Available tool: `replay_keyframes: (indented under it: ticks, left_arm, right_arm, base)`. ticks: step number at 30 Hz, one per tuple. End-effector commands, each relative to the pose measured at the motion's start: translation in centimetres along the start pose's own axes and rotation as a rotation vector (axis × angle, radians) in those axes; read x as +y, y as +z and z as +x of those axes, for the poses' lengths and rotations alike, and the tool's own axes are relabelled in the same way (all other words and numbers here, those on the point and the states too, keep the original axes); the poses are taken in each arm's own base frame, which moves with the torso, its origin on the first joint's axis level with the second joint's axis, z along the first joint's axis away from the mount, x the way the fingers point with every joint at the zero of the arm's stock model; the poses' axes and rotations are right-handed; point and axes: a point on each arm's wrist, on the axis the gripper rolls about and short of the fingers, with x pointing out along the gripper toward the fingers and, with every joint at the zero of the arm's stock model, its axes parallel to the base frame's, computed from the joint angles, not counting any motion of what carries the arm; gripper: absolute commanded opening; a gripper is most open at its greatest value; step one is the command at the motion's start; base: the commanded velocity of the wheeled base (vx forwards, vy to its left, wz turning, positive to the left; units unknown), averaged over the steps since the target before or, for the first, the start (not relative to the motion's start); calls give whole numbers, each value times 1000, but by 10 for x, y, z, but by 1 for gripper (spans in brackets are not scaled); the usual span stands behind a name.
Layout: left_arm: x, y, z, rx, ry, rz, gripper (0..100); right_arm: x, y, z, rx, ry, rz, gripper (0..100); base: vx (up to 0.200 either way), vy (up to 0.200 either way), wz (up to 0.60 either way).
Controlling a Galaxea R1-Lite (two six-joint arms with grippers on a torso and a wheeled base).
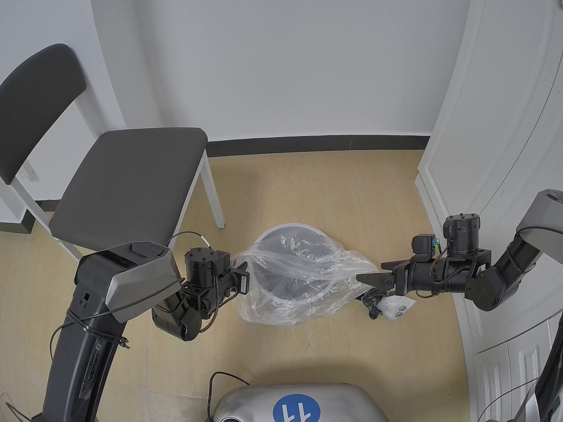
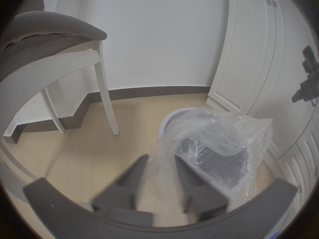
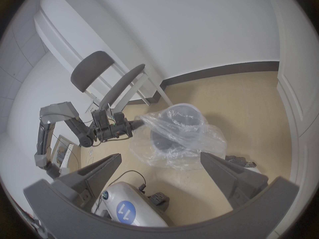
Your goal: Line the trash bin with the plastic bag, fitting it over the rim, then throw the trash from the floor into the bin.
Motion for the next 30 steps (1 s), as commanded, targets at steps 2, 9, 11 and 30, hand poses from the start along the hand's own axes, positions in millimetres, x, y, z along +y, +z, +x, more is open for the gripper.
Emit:
replay_keyframes:
  ticks: [2,9,11,30]
  left_arm:
    - [-1,15,-30,24,-41,-3,100]
    - [0,41,-81,43,-89,-4,100]
    - [1,45,-94,51,-110,-7,100]
    - [31,115,-243,-185,-78,-16,100]
  right_arm:
    - [52,23,34,-159,-218,68,100]
    - [74,47,70,-162,-370,-96,100]
    - [85,45,85,-97,-419,-160,100]
    - [105,6,132,56,-416,-516,100]
  base:
    - [0,0,0]
    - [0,0,0]
    - [0,0,0]
    - [0,0,0]
